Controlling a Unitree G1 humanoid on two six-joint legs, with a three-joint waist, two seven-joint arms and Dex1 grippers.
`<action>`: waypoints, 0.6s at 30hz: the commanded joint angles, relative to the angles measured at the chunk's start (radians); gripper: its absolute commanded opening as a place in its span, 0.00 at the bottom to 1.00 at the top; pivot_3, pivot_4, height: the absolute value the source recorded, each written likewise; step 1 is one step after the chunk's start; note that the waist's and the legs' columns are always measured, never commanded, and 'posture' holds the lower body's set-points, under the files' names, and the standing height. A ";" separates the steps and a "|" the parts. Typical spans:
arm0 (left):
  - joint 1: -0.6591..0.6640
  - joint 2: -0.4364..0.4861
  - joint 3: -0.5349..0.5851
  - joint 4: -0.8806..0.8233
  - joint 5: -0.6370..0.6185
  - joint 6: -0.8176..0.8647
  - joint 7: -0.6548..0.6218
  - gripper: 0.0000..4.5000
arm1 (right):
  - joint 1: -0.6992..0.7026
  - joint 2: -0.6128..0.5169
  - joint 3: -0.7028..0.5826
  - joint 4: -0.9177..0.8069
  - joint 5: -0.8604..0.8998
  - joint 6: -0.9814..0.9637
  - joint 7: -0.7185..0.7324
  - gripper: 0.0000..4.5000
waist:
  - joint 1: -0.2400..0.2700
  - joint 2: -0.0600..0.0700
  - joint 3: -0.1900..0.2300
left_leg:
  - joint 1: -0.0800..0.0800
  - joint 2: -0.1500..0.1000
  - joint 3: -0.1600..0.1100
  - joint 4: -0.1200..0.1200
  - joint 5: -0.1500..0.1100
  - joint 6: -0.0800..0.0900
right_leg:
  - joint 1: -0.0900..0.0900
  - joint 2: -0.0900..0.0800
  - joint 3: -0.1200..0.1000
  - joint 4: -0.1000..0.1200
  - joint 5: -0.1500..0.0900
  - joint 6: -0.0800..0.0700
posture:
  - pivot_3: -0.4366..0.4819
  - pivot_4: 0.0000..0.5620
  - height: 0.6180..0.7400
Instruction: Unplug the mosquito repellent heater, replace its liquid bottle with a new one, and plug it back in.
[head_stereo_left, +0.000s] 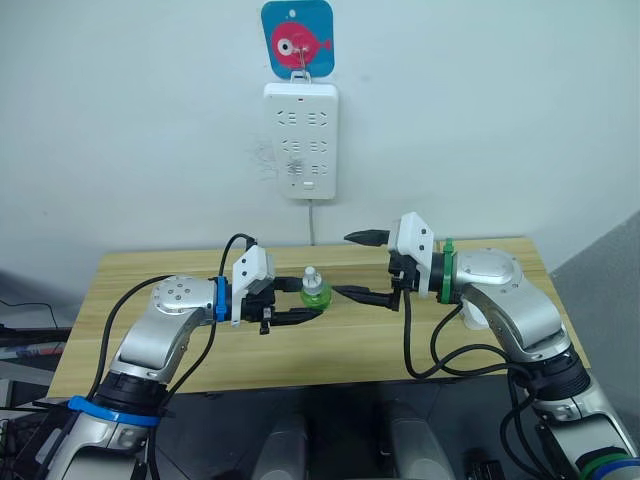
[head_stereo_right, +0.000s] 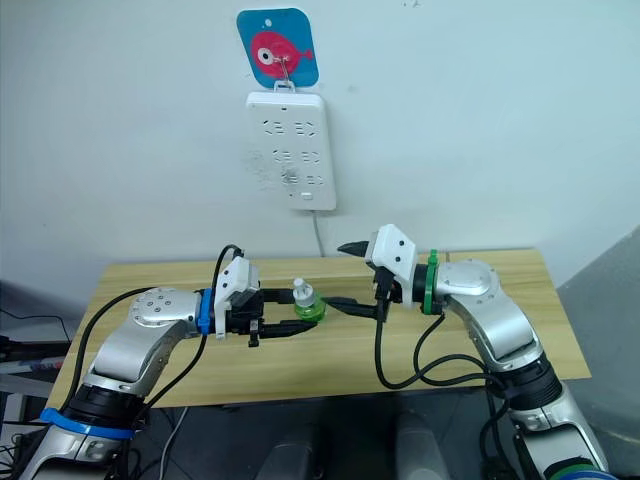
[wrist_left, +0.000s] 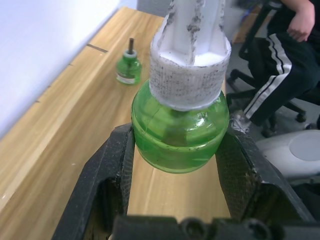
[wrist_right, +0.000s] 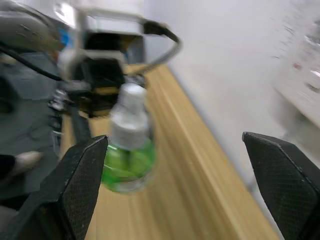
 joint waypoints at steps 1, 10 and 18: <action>-0.012 0.007 0.008 -0.017 -0.003 -0.015 -0.011 0.48 | 0.000 0.046 0.004 -0.064 0.079 0.062 -0.011 1.00 | 0.000 0.000 0.000 | 0.000 0.000 0.000 0.000 0.000 0.000 | 0.000 0.000 0.000 0.000 0.000 0.000 | 0.41 0.38 1.00; -0.010 0.010 0.005 -0.030 0.004 -0.040 -0.029 0.48 | -0.039 0.166 0.037 -0.034 0.088 0.147 -0.105 0.72 | 0.001 0.000 0.000 | 0.000 0.000 0.000 0.000 0.000 0.000 | 0.000 0.000 0.000 0.000 0.000 0.000 | 0.42 0.38 1.00; -0.008 0.002 0.000 -0.054 0.001 -0.036 -0.021 0.48 | -0.041 0.139 0.066 -0.023 0.062 0.131 -0.086 0.48 | 0.001 0.000 0.000 | 0.000 -0.001 0.000 0.000 0.000 0.000 | 0.000 0.000 0.000 0.000 0.000 0.000 | 0.42 0.39 1.00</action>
